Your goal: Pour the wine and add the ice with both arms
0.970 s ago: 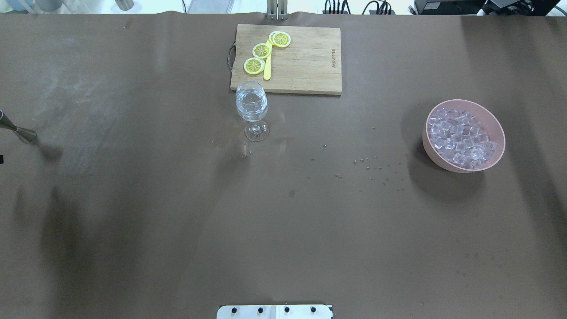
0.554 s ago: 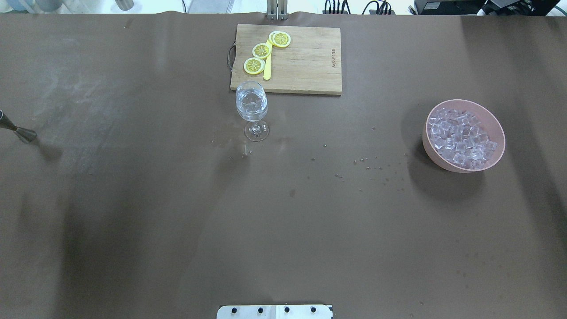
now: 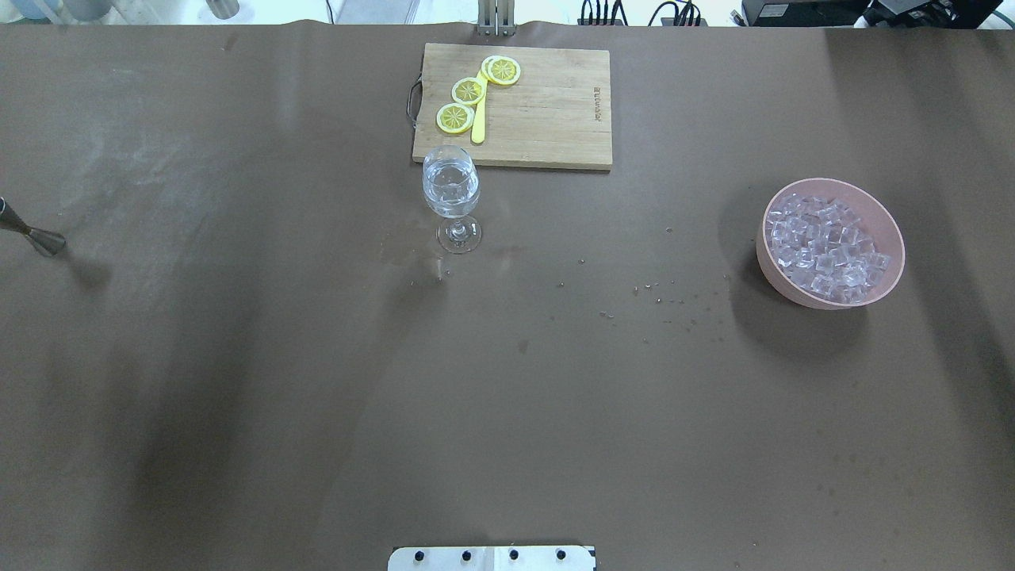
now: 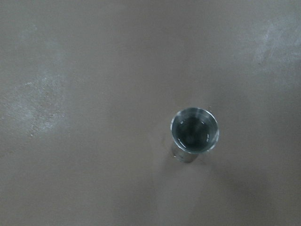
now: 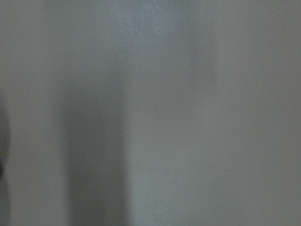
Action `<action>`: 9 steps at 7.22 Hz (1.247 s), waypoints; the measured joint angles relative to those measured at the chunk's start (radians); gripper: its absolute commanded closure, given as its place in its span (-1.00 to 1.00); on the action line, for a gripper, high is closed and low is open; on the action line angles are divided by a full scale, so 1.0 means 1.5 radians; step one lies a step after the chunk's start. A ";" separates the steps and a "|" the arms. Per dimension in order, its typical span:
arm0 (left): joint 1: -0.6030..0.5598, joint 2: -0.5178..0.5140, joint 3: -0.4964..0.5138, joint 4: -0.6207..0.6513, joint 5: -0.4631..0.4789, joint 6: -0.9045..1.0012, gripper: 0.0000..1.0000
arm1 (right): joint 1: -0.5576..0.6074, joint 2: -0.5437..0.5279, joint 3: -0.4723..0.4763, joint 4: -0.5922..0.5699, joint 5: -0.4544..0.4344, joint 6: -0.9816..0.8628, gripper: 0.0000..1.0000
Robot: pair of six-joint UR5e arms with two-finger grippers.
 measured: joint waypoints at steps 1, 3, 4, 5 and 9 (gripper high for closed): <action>-0.025 -0.018 0.001 0.082 0.000 0.071 -0.93 | 0.000 0.000 -0.001 0.000 -0.001 0.000 -1.00; -0.042 -0.031 0.017 0.161 -0.016 0.146 -0.92 | 0.000 0.001 -0.001 0.000 -0.004 0.001 -1.00; -0.043 -0.032 0.028 0.170 -0.049 0.163 -0.93 | 0.000 0.001 -0.001 0.000 -0.004 0.001 -1.00; -0.044 -0.033 0.034 0.174 -0.080 0.177 -0.92 | 0.000 0.001 -0.001 0.000 -0.004 0.001 -1.00; -0.043 -0.052 0.073 0.172 -0.148 0.187 -0.92 | 0.000 0.002 -0.001 0.000 -0.004 0.001 -1.00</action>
